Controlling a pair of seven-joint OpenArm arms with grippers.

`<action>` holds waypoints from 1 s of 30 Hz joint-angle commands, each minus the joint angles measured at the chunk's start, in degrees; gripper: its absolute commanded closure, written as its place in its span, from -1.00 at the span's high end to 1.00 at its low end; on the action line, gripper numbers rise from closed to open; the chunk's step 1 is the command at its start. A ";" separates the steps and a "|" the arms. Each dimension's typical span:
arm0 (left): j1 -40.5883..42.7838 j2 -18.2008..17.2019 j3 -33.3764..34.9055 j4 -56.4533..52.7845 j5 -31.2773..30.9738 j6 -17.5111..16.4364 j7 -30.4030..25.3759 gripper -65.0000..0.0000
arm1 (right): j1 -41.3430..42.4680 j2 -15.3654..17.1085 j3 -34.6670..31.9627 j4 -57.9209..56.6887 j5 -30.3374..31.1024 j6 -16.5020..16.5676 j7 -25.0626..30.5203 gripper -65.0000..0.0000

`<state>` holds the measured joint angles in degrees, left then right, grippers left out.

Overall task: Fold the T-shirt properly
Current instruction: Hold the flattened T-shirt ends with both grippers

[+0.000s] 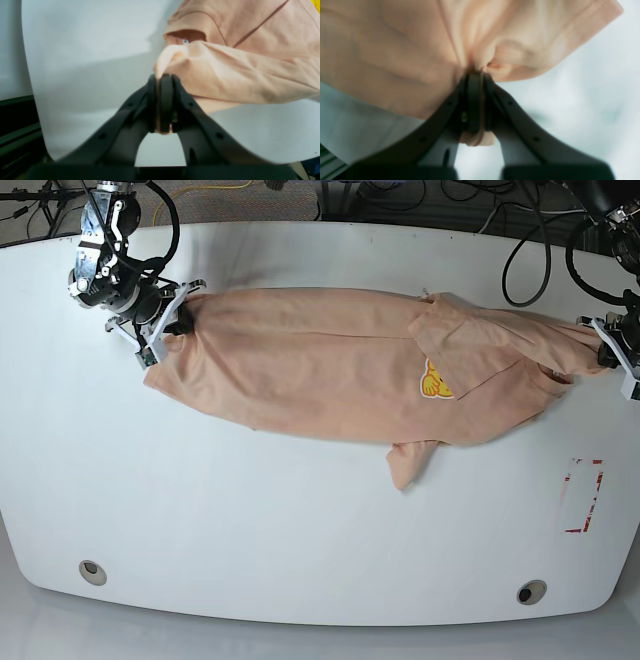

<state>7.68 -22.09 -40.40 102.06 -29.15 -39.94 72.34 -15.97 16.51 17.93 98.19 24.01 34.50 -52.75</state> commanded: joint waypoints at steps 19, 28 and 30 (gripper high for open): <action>1.42 -1.52 -0.52 0.75 -0.26 -0.06 -1.26 -0.99 | -0.52 0.76 0.31 -2.50 0.56 -0.08 0.84 -1.00; 3.79 -1.52 -0.08 0.75 -0.26 -0.06 -1.17 -0.98 | -0.52 0.76 0.31 -2.41 0.56 0.09 0.84 -1.00; 3.97 -1.43 -0.08 0.75 -0.26 -0.06 -1.17 -0.98 | -0.52 0.76 0.31 -2.41 0.56 0.09 0.84 -1.00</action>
<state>11.99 -22.26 -40.14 102.00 -29.12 -39.94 71.92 -16.40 16.69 18.13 95.50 25.69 34.52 -50.96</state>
